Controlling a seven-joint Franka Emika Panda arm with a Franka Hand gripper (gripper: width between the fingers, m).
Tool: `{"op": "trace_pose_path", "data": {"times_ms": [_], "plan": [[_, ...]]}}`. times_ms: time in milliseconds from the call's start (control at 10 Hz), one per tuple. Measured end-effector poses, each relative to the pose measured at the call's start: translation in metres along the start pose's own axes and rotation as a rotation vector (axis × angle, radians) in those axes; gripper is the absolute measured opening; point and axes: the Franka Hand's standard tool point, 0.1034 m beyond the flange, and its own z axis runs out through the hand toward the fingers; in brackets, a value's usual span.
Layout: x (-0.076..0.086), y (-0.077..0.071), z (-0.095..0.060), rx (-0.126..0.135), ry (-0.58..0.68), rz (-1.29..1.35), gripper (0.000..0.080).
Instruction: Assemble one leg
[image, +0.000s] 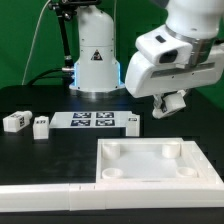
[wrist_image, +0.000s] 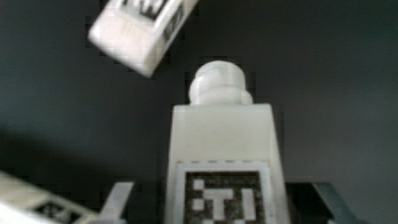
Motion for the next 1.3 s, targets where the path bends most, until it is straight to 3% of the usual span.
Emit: {"op": "trace_pose_path", "data": {"times_ms": [300,400,600,800,1300], "plan": [[0.018,0.012,-0.021,0.008,0.219,0.086,0.0288],[0.028,0.013,-0.034,0.003,0.307,0.111,0.0288],[0.039,0.015,-0.043,-0.008,0.434,0.088,0.0288],[0.054,0.024,-0.043,-0.023,0.451,0.001,0.0288],[0.056,0.024,-0.042,-0.024,0.485,0.007,0.0288]]}}
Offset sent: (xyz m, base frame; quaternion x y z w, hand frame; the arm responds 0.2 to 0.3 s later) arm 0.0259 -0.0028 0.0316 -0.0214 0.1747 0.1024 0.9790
